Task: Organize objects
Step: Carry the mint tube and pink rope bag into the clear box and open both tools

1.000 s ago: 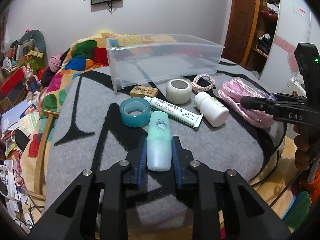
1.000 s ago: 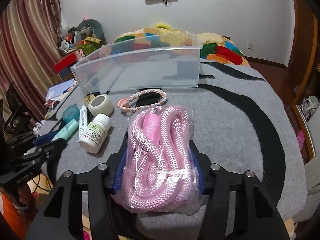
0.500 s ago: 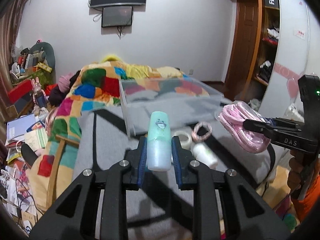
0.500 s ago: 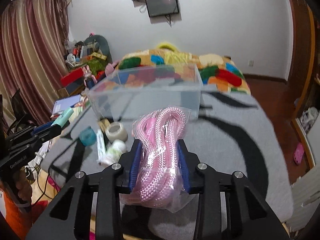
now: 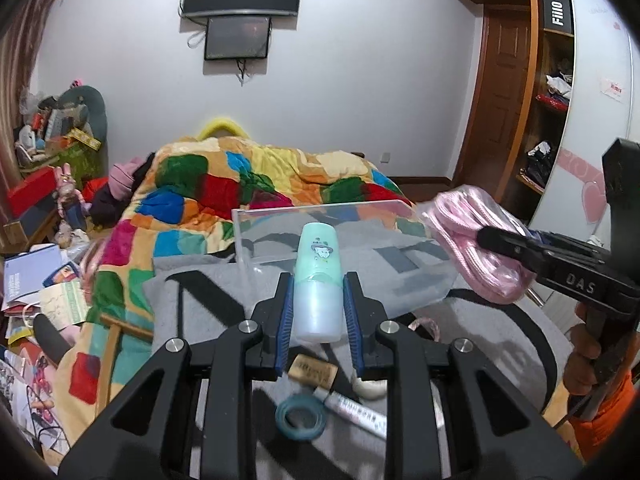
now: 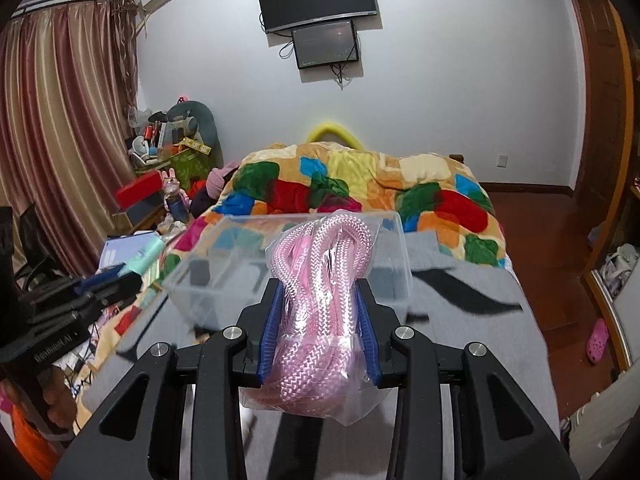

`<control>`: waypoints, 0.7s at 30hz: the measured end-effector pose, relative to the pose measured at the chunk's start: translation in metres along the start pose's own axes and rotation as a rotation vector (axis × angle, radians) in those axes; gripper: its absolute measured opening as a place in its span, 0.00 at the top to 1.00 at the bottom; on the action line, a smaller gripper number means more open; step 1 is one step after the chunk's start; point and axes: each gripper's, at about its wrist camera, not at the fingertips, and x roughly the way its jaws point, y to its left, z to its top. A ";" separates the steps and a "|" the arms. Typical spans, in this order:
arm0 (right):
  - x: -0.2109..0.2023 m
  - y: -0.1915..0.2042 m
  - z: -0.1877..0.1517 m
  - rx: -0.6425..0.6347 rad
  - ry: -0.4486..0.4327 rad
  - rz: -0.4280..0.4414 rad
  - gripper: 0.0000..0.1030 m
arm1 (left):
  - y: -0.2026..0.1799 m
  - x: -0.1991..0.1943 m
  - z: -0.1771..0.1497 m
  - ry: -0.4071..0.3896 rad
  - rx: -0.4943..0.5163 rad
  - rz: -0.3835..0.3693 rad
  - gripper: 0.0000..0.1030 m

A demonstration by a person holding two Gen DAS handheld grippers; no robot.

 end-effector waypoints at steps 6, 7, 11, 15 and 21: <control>0.043 0.001 0.023 -0.015 0.044 -0.026 0.69 | 0.005 0.038 0.011 0.076 -0.020 -0.001 0.77; 0.051 0.000 0.026 -0.013 0.057 -0.025 0.69 | 0.006 0.045 0.013 0.089 -0.023 -0.002 0.77; 0.082 -0.005 0.030 -0.009 0.112 -0.027 0.69 | 0.010 0.069 0.014 0.139 -0.024 0.014 0.77; 0.104 -0.007 0.028 -0.008 0.162 -0.018 0.69 | 0.008 0.085 0.014 0.174 -0.013 0.035 0.77; 0.115 -0.006 0.030 -0.013 0.189 -0.023 0.69 | 0.007 0.099 0.011 0.211 -0.006 0.041 0.77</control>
